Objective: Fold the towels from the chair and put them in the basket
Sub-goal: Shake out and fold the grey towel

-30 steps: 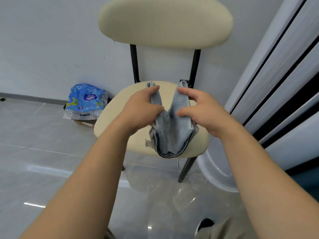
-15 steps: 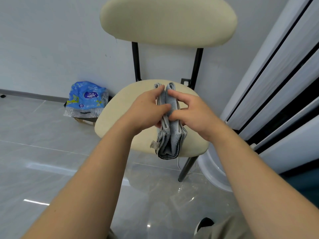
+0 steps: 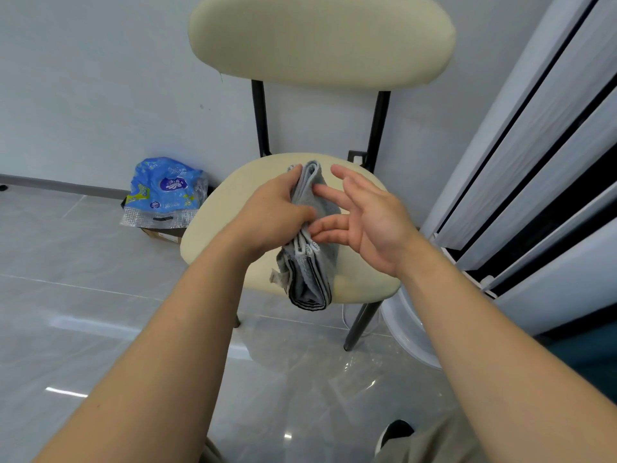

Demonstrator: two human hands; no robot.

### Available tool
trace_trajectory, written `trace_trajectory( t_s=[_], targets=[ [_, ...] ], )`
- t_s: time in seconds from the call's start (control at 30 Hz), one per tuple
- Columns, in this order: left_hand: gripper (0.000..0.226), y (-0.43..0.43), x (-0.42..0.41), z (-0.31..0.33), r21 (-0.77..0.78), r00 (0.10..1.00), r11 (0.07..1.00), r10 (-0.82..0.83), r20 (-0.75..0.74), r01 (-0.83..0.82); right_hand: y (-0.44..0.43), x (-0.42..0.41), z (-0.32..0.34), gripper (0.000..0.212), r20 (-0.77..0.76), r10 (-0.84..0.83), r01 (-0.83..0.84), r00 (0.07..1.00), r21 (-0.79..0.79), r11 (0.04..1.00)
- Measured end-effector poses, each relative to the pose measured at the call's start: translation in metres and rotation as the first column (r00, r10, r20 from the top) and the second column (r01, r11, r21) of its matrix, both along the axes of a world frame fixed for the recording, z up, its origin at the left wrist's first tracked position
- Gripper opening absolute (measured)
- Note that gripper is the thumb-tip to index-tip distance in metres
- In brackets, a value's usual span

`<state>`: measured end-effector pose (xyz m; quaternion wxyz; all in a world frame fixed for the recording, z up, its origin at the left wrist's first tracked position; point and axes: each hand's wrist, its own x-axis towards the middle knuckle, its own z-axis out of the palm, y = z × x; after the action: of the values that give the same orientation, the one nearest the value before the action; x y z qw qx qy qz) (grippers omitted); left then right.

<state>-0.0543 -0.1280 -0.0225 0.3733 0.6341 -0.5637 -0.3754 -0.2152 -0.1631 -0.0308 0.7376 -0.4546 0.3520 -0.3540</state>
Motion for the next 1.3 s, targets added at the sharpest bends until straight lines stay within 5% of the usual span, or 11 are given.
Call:
trace_trajectory(
  t_s=[0.2,0.3,0.4,0.57,0.73,0.8,0.9,1.0,1.07,1.17,1.3],
  targets=[
    [0.085,-0.004,0.003,0.009,-0.061,0.957,0.994,0.074,-0.281,-0.095,-0.014,-0.001,-0.03,0.035,-0.553,-0.237,0.253,0.798,-0.048,0.966],
    [0.083,-0.003,0.001,0.016,-0.096,0.878,0.987,0.066,-0.475,-0.126,-0.019,-0.007,-0.044,0.066,-0.368,-0.058,0.207,0.928,0.38,0.901],
    [0.081,-0.005,0.013,0.01,-0.008,0.771,0.985,0.131,-0.623,-0.174,-0.022,-0.013,-0.045,0.072,-0.138,0.016,0.053,0.99,0.476,0.878],
    [0.061,-0.005,0.033,-0.033,0.297,0.906,0.94,0.267,-0.327,-0.17,-0.032,-0.01,-0.051,0.056,-0.414,-0.146,0.252,0.899,0.213,0.944],
    [0.034,-0.009,0.026,-0.044,0.473,0.833,0.852,0.419,-0.36,-0.225,-0.027,-0.008,-0.052,0.019,-0.462,-0.084,0.18,0.883,0.168,0.969],
    [0.037,-0.011,0.025,-0.038,0.424,0.859,0.884,0.365,-0.358,-0.199,-0.027,-0.011,-0.049,0.031,-0.511,-0.028,0.108,0.859,0.127,0.986],
    [0.061,-0.005,0.026,-0.02,0.198,0.998,0.979,0.054,-0.027,-0.048,-0.028,-0.022,-0.042,0.074,-0.659,0.085,-0.019,0.747,0.107,0.994],
    [0.084,0.002,0.025,0.008,0.063,0.907,0.967,-0.255,0.334,0.248,-0.031,-0.033,-0.033,0.12,-0.768,-0.043,-0.152,0.639,-0.181,0.972],
    [0.1,0.005,0.025,0.019,0.086,0.792,0.931,-0.348,0.502,0.354,-0.028,-0.033,-0.021,0.13,-0.69,-0.103,-0.242,0.717,-0.385,0.89],
    [0.107,0.01,0.024,0.025,0.116,0.765,0.934,-0.345,0.545,0.339,-0.022,-0.028,-0.002,0.113,-0.611,-0.075,-0.329,0.788,-0.521,0.787],
    [0.08,0.02,0.023,0.035,0.127,0.759,0.971,-0.239,0.605,0.204,-0.009,-0.025,0.019,0.035,-0.82,-0.116,-0.542,0.561,-0.47,0.697]
  ],
)
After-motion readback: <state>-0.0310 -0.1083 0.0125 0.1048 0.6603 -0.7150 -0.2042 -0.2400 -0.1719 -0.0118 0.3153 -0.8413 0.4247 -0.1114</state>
